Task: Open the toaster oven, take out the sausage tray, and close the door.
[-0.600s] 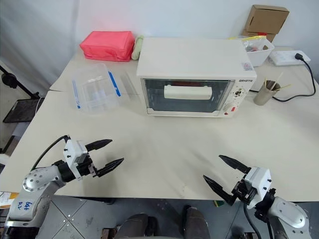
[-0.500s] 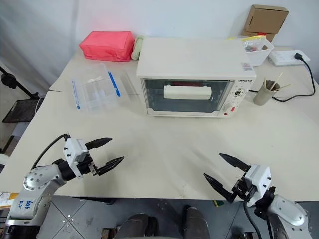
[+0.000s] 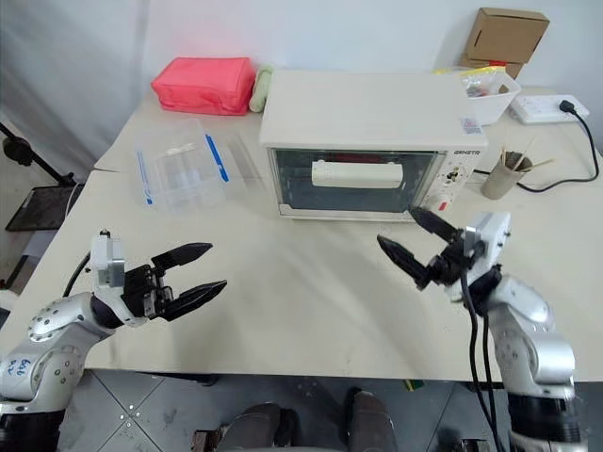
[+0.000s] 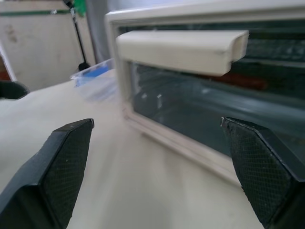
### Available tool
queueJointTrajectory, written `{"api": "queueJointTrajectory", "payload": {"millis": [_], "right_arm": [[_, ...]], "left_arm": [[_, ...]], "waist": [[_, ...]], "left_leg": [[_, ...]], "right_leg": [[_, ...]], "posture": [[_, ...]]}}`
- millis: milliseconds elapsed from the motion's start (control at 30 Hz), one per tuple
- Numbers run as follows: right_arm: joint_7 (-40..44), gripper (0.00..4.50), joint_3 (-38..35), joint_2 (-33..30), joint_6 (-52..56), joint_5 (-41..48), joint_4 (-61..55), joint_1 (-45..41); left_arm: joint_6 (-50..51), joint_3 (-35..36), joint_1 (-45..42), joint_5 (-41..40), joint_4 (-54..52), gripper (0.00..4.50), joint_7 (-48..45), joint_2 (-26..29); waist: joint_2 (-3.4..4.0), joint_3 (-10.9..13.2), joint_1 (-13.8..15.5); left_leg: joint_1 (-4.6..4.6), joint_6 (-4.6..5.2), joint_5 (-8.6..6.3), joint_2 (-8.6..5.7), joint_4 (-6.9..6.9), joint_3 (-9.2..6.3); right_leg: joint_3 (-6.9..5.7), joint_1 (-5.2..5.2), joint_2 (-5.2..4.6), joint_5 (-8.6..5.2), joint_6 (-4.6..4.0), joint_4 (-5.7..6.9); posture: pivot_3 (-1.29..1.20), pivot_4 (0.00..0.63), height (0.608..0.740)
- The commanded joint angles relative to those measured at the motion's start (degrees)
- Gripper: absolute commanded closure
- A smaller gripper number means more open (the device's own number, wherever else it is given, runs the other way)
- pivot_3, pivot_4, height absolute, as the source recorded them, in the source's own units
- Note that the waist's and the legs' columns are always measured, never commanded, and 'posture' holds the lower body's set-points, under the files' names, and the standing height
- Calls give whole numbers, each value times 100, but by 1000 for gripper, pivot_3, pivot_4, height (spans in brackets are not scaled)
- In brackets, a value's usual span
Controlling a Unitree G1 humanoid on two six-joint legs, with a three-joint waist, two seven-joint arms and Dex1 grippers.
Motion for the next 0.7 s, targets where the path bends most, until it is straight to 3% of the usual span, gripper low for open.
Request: {"api": "queueJointTrajectory", "payload": {"millis": [33,267,567,700], "right_arm": [[26,49,74,139,-77,-61,210,-515],[300,49,255,375,-415,-314,356,-863],[1212,49,535,-122,-1055,-923,-141,38],[1399,0,584,-199,-1525,-1235,-71,287]], "left_arm": [[-30,176,-37,-79,-34,0,139,-73],[-169,192,-21,31,140,0,150,-204],[-47,122,-355,-69,524,0,56,-245],[-68,-80,-1236,97,1075,835,141,-416]], "waist": [[0,0,-3],[0,0,10],[0,0,0],[-2,1,13]], "left_leg": [[0,0,0,2,-1,-1],[-4,3,2,1,7,0],[-3,3,2,4,8,5],[-2,3,9,2,13,9]], "right_leg": [[-3,-1,3,0,0,1],[-13,1,8,0,0,3],[-15,1,11,0,1,3],[-17,4,13,1,2,5]], "posture": [[0,150,740],[0,150,740],[0,150,740],[0,150,740]]}}
